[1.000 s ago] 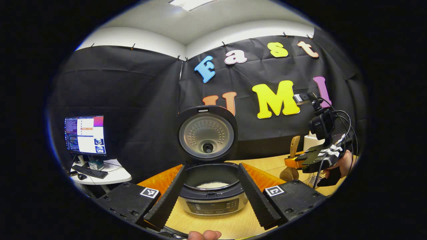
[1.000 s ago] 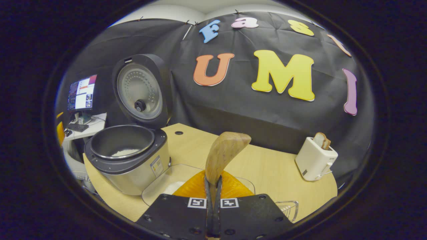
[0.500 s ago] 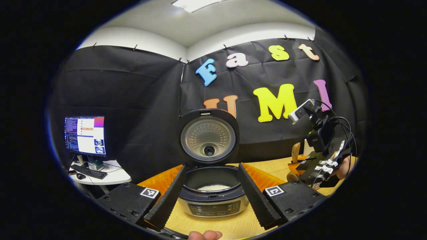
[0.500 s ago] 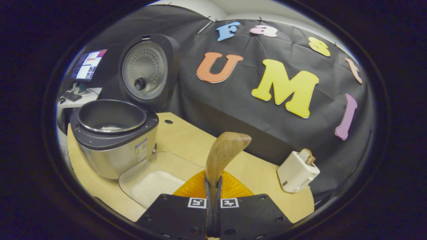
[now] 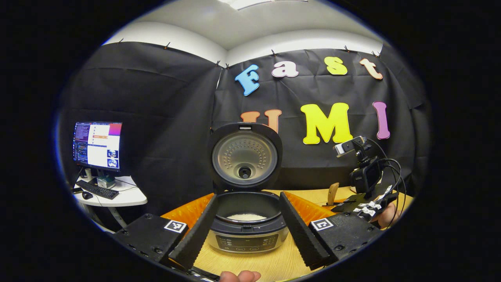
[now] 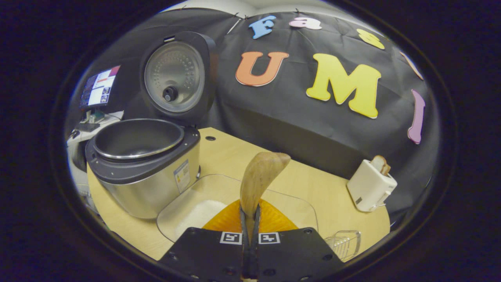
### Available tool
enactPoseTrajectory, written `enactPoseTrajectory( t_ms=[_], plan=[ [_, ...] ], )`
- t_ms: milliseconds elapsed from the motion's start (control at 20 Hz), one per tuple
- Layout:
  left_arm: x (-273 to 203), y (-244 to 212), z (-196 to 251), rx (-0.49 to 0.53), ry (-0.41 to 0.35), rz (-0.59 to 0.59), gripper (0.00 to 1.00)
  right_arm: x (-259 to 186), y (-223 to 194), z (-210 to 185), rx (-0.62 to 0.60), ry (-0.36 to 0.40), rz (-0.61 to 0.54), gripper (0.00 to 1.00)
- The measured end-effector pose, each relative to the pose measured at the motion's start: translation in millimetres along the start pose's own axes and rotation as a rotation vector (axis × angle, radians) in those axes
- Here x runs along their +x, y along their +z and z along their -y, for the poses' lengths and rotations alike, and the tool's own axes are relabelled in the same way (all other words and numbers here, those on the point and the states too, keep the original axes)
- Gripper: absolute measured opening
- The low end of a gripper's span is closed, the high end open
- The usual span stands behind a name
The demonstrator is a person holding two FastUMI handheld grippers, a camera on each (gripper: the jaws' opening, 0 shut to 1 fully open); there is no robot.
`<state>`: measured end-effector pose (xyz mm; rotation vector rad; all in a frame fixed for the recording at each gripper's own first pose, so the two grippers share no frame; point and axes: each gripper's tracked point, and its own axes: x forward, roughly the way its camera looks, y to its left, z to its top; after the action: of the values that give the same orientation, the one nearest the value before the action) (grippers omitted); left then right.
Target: Close the left gripper, press the button to open the rice cooker; take a wooden spoon from the chopstick holder with the right hand, scoop a spoonful of rice and pour it into the rice cooker, then put the wooden spoon back into the chopstick holder.
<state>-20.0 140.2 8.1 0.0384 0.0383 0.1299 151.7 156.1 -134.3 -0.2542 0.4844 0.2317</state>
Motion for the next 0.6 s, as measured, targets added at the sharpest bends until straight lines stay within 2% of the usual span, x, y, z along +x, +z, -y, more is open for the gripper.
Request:
enactPoseTrajectory(
  t_ms=[100, 150, 250, 600],
  plan=[
    [0.7, 0.0, -4.2, 0.008, 0.010, 0.002, 0.99, -0.2, -1.4, -7.4, 0.050, 0.038, -0.009, 0.01],
    [1.4, -1.1, -5.0, 0.015, 0.013, -0.003, 0.95, 0.1, -0.6, -9.0, 0.078, 0.048, -0.014, 0.01],
    [1.4, -4.8, -7.9, 0.022, 0.021, -0.015, 0.99, 2.3, 0.7, -14.4, 0.148, 0.081, -0.038, 0.01],
    [-1.8, 2.5, -15.7, 0.044, 0.049, 0.008, 0.99, 3.9, 13.9, -15.4, 0.362, 0.163, -0.071, 0.00]
  ],
)
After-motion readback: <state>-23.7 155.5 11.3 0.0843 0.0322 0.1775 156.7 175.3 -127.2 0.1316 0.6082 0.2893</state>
